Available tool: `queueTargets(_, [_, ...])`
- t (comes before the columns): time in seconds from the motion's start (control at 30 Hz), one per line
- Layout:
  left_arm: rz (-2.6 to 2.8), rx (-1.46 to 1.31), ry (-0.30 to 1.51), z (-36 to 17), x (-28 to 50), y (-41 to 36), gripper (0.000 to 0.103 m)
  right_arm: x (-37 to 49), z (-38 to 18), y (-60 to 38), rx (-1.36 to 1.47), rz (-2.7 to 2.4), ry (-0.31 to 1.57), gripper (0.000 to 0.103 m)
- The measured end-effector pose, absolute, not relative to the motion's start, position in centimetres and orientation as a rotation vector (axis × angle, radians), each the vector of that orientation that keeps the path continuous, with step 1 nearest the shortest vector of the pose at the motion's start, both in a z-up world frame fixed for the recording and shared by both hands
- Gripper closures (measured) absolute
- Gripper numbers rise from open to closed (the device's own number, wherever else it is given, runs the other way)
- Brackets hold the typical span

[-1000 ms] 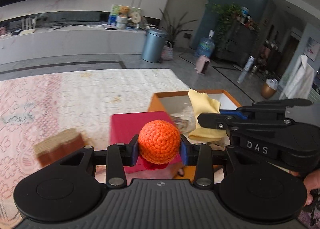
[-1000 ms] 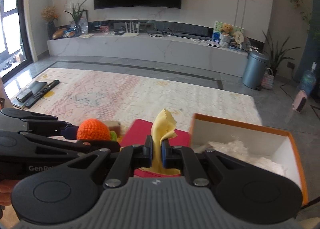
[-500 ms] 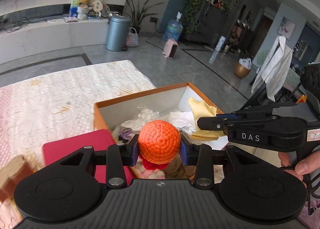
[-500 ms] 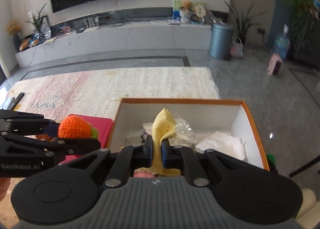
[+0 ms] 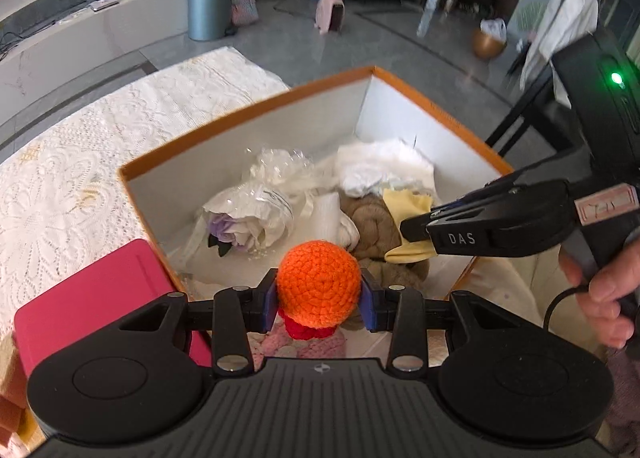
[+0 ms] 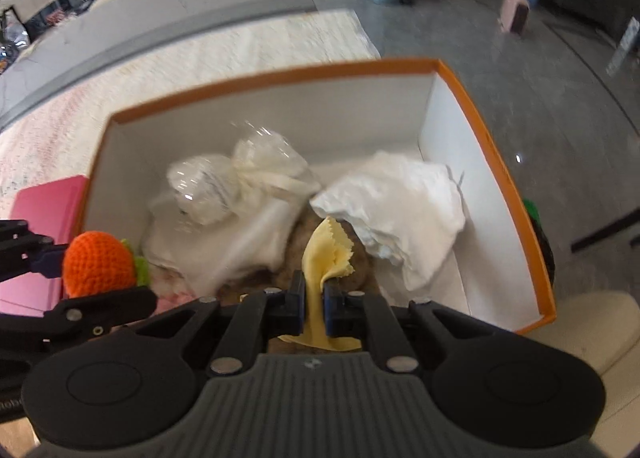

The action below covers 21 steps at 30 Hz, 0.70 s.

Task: Organize soft objects
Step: 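Carry the orange ball and yellow cloth over the orange box with both tools, then open both tools to drop the ball and cloth into the box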

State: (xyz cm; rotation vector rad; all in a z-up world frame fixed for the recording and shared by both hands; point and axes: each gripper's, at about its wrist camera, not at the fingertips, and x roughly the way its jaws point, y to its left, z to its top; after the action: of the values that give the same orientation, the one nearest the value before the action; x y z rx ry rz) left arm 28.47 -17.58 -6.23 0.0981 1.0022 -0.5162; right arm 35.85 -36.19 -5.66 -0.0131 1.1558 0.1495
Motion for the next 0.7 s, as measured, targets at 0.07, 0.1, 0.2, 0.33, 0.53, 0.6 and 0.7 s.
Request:
queueTargets(0.07, [-0.515, 0.115, 1.025, -6.7, 28.7, -18.0, 0.058, 36.1, -6.2, -36.1, -0.035, 0.146, 1.182, 0.093])
queueTargets(0.1, [-0.513, 0.129, 1.035, -6.9, 28.8, -18.3, 0.058, 36.1, -6.5, -36.0, -0.046, 0.143, 1.191, 0.091])
queueTargets(0.2, [-0.500, 0.174, 1.044, -7.4, 29.0, -19.0, 0.058, 36.0, -7.0, -35.6, -0.090, 0.149, 1.196, 0.087])
queueTargets(0.33, [-0.490, 0.185, 1.057, -8.0, 29.1, -19.2, 0.058, 35.9, -6.9, -35.3, -0.114, 0.171, 1.186, 0.073])
queueTargets(0.53, [-0.484, 0.183, 1.052, -8.4, 28.9, -19.2, 0.057, 35.3, -6.3, -34.9, -0.161, 0.198, 1.159, 0.056])
queueTargets(0.6, [-0.495, 0.187, 1.042, -8.3, 28.8, -19.3, 0.051, 35.1, -6.0, -35.0, -0.160, 0.204, 1.157, 0.053])
queueTargets(0.7, [-0.502, 0.198, 1.011, -7.9, 28.4, -19.5, 0.040, 34.9, -5.7, -35.3, -0.159, 0.203, 1.156, 0.051])
